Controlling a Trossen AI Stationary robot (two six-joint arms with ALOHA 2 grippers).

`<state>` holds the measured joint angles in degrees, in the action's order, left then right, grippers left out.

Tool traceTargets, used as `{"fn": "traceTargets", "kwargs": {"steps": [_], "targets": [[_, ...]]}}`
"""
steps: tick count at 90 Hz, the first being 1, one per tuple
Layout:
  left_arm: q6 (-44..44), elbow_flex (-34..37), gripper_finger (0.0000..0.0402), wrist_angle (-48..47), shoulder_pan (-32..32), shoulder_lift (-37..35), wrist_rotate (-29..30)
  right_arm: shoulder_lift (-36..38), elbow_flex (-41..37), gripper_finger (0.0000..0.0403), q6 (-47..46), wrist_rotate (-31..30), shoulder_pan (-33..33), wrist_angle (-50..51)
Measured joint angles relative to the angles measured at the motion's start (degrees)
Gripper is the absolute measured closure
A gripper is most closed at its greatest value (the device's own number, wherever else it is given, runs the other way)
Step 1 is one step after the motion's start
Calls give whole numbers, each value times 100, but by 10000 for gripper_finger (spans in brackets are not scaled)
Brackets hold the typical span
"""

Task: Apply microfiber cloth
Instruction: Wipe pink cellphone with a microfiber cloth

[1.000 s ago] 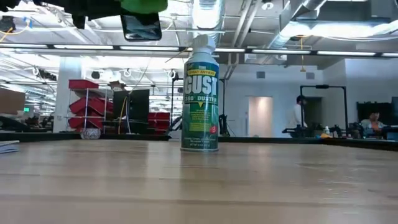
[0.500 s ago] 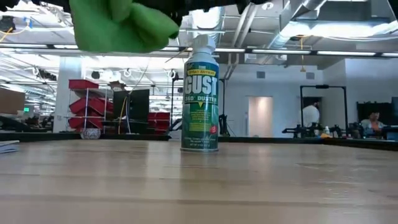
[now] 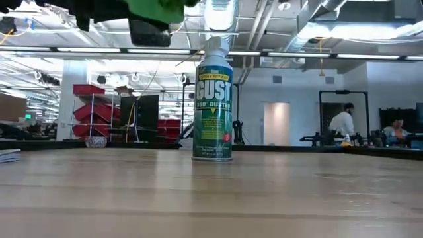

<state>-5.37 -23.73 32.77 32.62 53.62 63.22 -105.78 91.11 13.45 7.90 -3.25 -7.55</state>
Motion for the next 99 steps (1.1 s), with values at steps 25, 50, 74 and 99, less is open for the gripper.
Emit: {"fn": "traceTargets", "kwargs": {"steps": [25,50,74,99], "targets": [[-161,22,399,-46,9,1,53,-561,-53,403,-249,-44,131,57],[-79,-24,399,93,50,-16,53,-171,65,403,62,2,12,101],[-52,-22,400,68,52,-10,18,179,467,403,356,-57,-39,459],[-153,-9,400,-11,57,3,58,153,-71,403,89,-56,-39,554]]}}
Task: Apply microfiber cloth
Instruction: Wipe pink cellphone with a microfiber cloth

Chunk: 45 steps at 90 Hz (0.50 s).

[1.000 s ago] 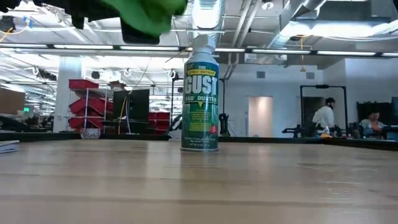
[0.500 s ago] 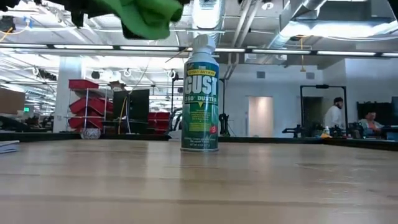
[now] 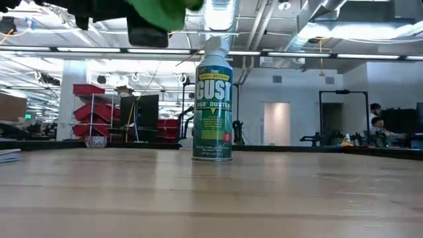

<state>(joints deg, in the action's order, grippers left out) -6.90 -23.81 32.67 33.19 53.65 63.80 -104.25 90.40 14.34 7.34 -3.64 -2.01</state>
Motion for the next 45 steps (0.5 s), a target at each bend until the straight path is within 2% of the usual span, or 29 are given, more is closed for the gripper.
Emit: {"fn": "traceTargets", "kwargs": {"steps": [28,45], "targets": [[-170,0,400,103,4,0,-9,-11,-900,403,-410,-12,-22,-657],[-188,0,400,136,4,-2,-9,-13,-1139,403,-568,-11,-22,-1054]]}}
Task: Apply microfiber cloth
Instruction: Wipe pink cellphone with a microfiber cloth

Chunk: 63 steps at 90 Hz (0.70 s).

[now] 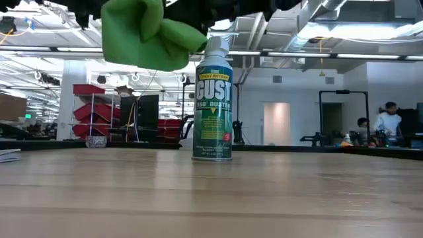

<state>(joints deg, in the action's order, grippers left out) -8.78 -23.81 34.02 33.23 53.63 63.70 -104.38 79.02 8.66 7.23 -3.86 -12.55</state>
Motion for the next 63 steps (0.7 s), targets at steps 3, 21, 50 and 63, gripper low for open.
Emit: {"fn": "traceTargets", "kwargs": {"steps": [3,21,50,63], "targets": [[-25,0,400,2,0,0,4,0,-12,403,-24,1,0,-26],[-108,0,400,70,0,-2,12,0,-15,403,-48,3,28,-100],[-378,-3,400,338,2,-2,-34,-176,-9,403,-167,144,89,-422],[-435,-60,400,321,1,-4,-21,-510,93,403,-295,296,88,-453]]}}
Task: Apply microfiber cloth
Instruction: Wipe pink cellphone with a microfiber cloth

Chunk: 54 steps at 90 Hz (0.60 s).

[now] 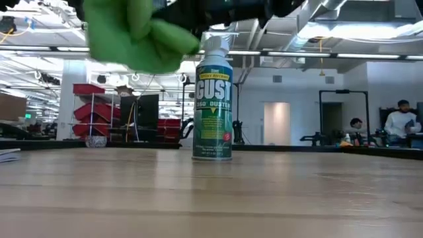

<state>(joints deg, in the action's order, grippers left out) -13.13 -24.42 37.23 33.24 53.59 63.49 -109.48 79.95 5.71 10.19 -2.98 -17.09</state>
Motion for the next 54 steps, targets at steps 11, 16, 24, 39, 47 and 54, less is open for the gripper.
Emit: {"fn": "traceTargets", "kwargs": {"steps": [11,16,24,39,47,54], "targets": [[-56,-76,400,-45,4,-1,8,-64,129,403,8,11,0,50],[-27,-104,400,-92,4,-7,31,-38,199,403,49,25,-23,45],[119,-101,400,-308,4,-5,98,121,322,403,189,63,-80,365],[424,-104,400,-460,1,-9,141,268,737,403,519,64,-112,883],[504,-104,400,-514,1,-12,164,268,1041,403,700,59,-110,1277],[618,-104,400,-619,1,-12,191,268,1316,403,830,46,-107,1470]]}}
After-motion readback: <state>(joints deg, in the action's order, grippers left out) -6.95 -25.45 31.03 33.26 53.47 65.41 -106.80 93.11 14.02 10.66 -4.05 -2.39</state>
